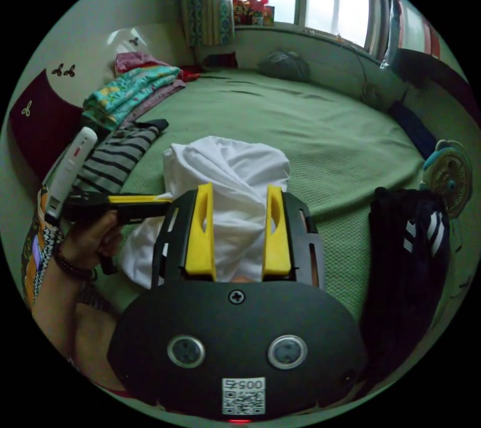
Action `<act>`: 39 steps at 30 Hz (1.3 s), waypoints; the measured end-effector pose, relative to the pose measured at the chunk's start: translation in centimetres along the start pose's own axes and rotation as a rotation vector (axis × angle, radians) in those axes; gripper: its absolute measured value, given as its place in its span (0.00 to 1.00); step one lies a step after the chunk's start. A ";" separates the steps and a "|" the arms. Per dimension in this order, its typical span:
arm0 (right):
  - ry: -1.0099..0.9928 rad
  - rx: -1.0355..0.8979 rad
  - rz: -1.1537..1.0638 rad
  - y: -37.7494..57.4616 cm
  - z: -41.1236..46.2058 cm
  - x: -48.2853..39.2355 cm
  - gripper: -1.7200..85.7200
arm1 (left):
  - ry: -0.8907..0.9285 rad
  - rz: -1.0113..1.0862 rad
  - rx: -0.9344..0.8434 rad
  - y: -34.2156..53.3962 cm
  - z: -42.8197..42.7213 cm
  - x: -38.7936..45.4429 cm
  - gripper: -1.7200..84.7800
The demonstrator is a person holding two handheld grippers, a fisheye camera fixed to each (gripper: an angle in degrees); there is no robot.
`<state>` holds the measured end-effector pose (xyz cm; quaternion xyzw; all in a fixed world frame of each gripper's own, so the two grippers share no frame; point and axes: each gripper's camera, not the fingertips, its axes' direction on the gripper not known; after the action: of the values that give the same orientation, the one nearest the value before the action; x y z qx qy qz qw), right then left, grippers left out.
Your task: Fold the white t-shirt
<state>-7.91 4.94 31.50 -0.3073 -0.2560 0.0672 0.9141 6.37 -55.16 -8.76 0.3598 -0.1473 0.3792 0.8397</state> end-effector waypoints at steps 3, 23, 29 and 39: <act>-0.018 -0.029 -0.006 0.4 1.5 0.3 0.17 | 0.002 0.005 0.003 0.1 -0.3 0.4 0.08; 0.047 0.037 0.073 2.2 0.7 1.0 0.01 | -0.048 -0.049 0.064 3.0 -4.7 3.1 0.07; 0.076 0.045 0.140 3.4 0.3 3.6 0.01 | -0.191 -0.099 0.142 5.2 -8.7 2.6 0.05; 0.151 0.058 0.210 5.3 -0.4 8.4 0.01 | -0.361 -0.185 0.226 8.4 -13.4 1.2 0.02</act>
<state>-0.32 11.30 31.64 -0.3100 -0.1509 0.1469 0.9271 0.62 -41.13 -13.35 0.5256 -0.2182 0.2442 0.7852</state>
